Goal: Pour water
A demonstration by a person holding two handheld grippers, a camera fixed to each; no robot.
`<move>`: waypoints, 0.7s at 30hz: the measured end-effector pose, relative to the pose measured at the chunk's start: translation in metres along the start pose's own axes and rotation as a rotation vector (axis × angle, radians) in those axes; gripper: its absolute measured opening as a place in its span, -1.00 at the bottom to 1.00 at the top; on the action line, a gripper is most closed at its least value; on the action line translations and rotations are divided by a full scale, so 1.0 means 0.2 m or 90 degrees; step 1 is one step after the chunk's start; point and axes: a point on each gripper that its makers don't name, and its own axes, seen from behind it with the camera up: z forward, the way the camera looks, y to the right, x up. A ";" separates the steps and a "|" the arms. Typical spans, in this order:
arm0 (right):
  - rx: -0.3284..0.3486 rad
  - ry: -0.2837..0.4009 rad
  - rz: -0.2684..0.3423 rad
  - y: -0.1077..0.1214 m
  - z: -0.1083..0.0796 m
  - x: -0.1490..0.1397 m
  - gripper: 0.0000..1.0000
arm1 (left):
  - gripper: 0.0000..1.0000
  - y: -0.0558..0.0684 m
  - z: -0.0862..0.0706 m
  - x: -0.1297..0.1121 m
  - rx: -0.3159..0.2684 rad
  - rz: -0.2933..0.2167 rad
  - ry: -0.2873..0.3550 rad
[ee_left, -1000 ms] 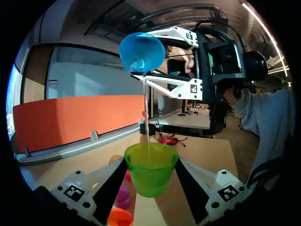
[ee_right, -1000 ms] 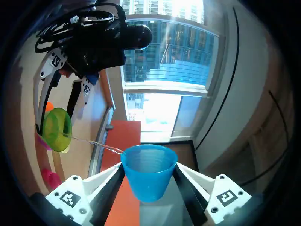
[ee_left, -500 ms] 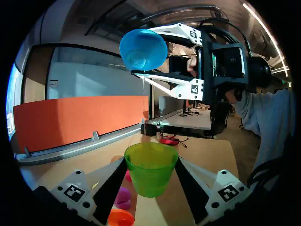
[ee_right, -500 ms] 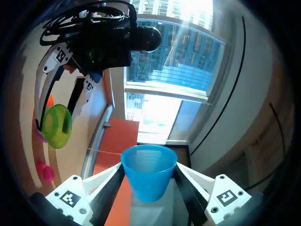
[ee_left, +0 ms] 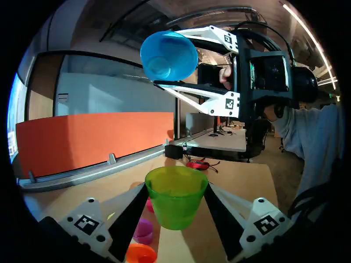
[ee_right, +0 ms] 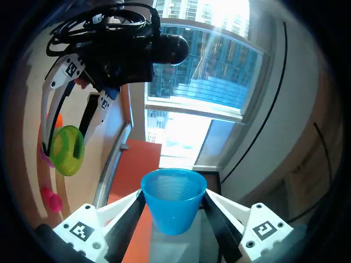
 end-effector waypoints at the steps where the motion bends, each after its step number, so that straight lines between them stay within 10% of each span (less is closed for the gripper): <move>1: -0.001 0.000 0.005 0.00 0.00 0.00 0.78 | 0.72 0.00 0.00 0.00 0.001 0.000 0.000; 21: 0.005 -0.004 0.353 -0.13 -0.09 -0.04 0.78 | 0.72 -0.02 -0.03 0.03 0.011 0.004 0.006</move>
